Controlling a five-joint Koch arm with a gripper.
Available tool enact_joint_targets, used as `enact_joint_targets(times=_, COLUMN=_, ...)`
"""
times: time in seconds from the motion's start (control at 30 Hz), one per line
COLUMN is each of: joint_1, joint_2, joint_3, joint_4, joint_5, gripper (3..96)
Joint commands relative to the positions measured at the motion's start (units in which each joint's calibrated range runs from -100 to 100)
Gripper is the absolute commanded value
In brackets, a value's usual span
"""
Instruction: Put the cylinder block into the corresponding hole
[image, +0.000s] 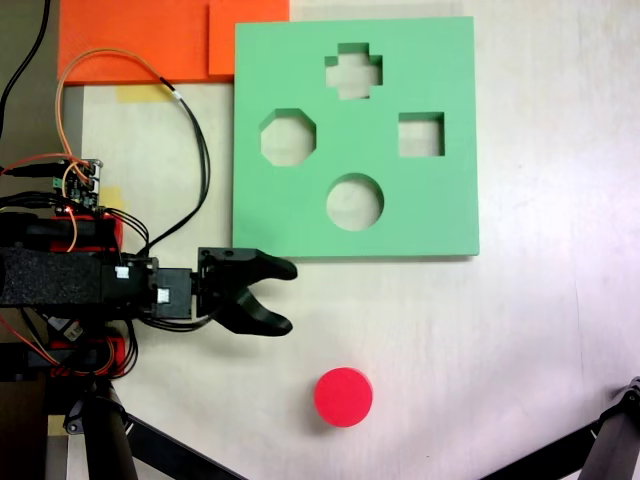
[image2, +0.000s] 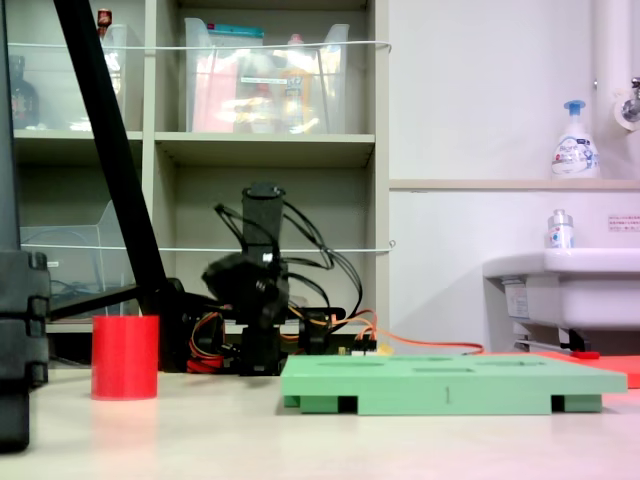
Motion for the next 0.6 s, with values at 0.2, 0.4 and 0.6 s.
enact_joint_targets(times=0.2, joint_1=-4.54, joint_2=-0.68, joint_3=-0.78, joint_4=8.90, joint_5=13.77, gripper=53.5)
enact_joint_targets(times=0.4, joint_1=-7.08, joint_2=-0.68, joint_3=-0.78, joint_4=9.00, joint_5=15.48, gripper=64.0)
enact_joint_targets(times=0.6, joint_1=-8.99, joint_2=28.92, joint_3=-0.78, joint_4=33.17, joint_5=15.38, gripper=82.5)
